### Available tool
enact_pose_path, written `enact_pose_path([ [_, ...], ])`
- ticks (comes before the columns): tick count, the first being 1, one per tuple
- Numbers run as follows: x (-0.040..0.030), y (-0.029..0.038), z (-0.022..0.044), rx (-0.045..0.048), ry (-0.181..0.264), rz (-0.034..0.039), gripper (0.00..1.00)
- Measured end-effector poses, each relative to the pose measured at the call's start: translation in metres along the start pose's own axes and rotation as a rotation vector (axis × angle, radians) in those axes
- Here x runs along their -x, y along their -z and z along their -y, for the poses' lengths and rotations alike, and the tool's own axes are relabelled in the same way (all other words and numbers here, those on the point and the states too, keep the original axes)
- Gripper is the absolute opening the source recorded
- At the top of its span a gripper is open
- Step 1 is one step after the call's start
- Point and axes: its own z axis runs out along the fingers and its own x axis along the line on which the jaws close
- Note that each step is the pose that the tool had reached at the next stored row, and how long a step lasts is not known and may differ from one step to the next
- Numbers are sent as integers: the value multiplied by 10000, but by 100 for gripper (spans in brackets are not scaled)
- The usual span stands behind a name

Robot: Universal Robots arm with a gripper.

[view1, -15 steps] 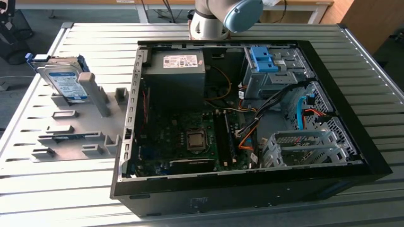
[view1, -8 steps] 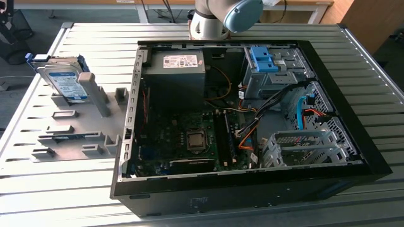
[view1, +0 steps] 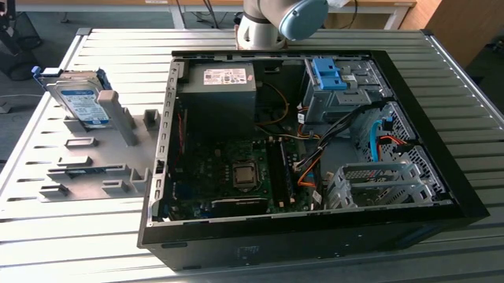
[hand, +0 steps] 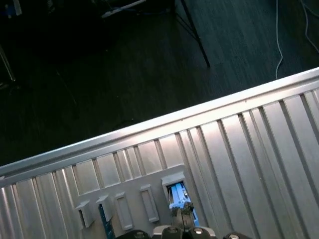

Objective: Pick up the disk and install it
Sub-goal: 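Pick up the disk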

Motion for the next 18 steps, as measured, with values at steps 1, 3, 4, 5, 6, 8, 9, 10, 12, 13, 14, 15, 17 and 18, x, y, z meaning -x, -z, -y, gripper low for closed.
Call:
enact_pose_path([
  [1, 0, -1, 0, 1, 115, -3, 11],
  [3, 0, -1, 0, 3, 328, -10, 11],
  [4, 0, -1, 0, 4, 443, -13, 11],
  [5, 0, -1, 0, 4, 546, -16, 11],
  [6, 0, -2, 0, 5, 648, -19, 11],
  [8, 0, -2, 0, 7, 850, -26, 11],
  [9, 0, -2, 0, 7, 938, -28, 11],
  [10, 0, -2, 0, 7, 975, -29, 11],
  [12, 0, -2, 0, 7, 976, -29, 11],
  [13, -1, -2, 0, 6, 977, -29, 11],
  [14, 0, -2, 0, 6, 977, -29, 11],
  [15, 0, -2, 0, 6, 977, -29, 11],
  [17, 0, -2, 1, 6, 1050, -31, 11],
  [18, 0, -2, 1, 8, 1167, -34, 11],
])
